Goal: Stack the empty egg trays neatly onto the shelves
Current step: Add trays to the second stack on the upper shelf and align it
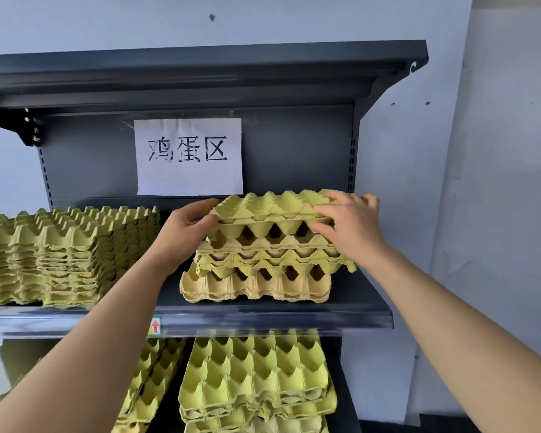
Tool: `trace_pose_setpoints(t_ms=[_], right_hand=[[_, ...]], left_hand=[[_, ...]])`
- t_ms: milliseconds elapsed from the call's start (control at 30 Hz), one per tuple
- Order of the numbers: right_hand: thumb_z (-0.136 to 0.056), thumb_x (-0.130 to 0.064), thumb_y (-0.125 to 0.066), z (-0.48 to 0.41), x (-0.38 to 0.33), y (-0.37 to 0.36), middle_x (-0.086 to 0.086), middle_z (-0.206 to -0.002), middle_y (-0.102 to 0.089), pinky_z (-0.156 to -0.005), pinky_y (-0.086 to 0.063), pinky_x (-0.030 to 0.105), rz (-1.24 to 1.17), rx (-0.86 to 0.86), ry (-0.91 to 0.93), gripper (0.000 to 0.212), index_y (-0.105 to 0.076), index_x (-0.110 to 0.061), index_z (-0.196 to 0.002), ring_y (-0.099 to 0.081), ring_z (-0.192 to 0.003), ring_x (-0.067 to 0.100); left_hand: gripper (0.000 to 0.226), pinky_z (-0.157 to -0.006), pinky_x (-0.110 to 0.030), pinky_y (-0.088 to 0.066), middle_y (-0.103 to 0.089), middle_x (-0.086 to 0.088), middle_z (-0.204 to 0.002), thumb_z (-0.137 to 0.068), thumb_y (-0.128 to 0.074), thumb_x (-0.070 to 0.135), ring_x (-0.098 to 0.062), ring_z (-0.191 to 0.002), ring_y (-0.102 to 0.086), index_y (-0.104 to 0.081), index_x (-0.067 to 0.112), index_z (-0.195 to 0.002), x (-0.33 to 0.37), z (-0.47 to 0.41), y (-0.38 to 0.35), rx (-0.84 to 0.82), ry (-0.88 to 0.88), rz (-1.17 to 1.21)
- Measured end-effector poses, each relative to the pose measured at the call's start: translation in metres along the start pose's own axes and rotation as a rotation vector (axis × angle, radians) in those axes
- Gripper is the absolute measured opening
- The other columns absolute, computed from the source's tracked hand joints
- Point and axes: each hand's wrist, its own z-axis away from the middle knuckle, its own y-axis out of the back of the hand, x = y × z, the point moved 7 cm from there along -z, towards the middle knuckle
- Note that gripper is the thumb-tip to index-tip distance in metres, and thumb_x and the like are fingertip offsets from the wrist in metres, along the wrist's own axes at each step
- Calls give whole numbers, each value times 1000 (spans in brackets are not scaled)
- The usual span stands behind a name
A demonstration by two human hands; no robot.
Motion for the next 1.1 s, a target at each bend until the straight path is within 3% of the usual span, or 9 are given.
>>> trace_pose_setpoints(t_ms=[100, 300, 367, 533, 733, 833, 900, 1000, 1100], right_hand=[[-89, -48, -58, 0, -6, -11, 1, -142, -49, -101, -17, 42, 13, -16, -15, 27, -69, -34, -109, -44, -125, 25], [-92, -47, -54, 2, -18, -22, 2, -143, -47, -104, -15, 42, 32, -70, 18, 28, -68, -33, -112, -40, -128, 25], [-94, -47, -51, 5, -18, -23, 2, -144, -45, -107, -14, 42, 17, -92, 14, 30, -67, -33, -115, -37, -131, 24], [-96, -45, -47, 7, -16, -31, 1, -148, -39, -113, -4, 41, -37, -203, 17, 33, -64, -32, -121, -30, -136, 23], [-94, -46, -49, 4, -16, -31, 2, -146, -40, -116, 0, 48, -53, -273, 7, 36, -63, -28, -122, -40, -132, 18], [-89, -52, -54, 5, -10, -23, 0, -148, -39, -117, -4, 50, -113, -206, -24, 51, -52, -27, -134, -37, -135, 17], [-85, -61, -52, 3, 0, -20, 2, -155, -28, -118, -9, 50, -175, -196, -106, 70, -40, -24, -144, -27, -142, 20], [-85, -72, -32, 0, 5, -26, 5, -158, -23, -118, -12, 49, -94, -226, -162, 82, -31, -19, -148, -16, -146, 22], [-80, -82, -1, 5, 4, -37, 13, -138, -51, -110, -31, 40, -98, -271, -154, 104, -55, -7, -128, -40, -132, 26]], left_hand=[[37, -89, -25, -52, -71, 5, -109, -93, -63, 21, -7, -98, -68, -62, 21, -130, -7, -5, -1, -23, -26, -14], [26, -74, -34, -59, -75, -3, -88, -84, -74, 33, -21, -82, -72, -69, 24, -108, -23, -11, 1, -57, -47, -99], [18, -68, -30, -59, -75, -1, -87, -86, -72, 30, -19, -78, -72, -69, 21, -101, -25, -11, 2, -58, -73, -103], [14, -82, -31, -56, -60, 9, -116, -86, -70, 37, -8, -97, -64, -64, 37, -99, -40, -13, -1, -86, -101, -189], [26, -81, -41, -58, -61, 6, -109, -80, -67, 51, -13, -90, -67, -69, 27, -89, -38, -17, 2, -161, -105, -254], [25, -82, -42, -56, -57, 5, -110, -83, -68, 46, -14, -90, -64, -69, 22, -89, -37, -17, 2, -156, -117, -297], [29, -82, -33, -55, -53, 4, -117, -87, -65, 44, -9, -92, -60, -68, 17, -97, -37, -18, -1, -165, -127, -362], [34, -79, -27, -55, -43, 2, -126, -91, -59, 44, -4, -89, -61, -59, 16, -110, -41, -17, -4, -203, -83, -347], [33, -74, -31, -55, -43, 1, -123, -93, -54, 48, -9, -88, -61, -46, 23, -114, -46, -12, -7, -214, -70, -378]])
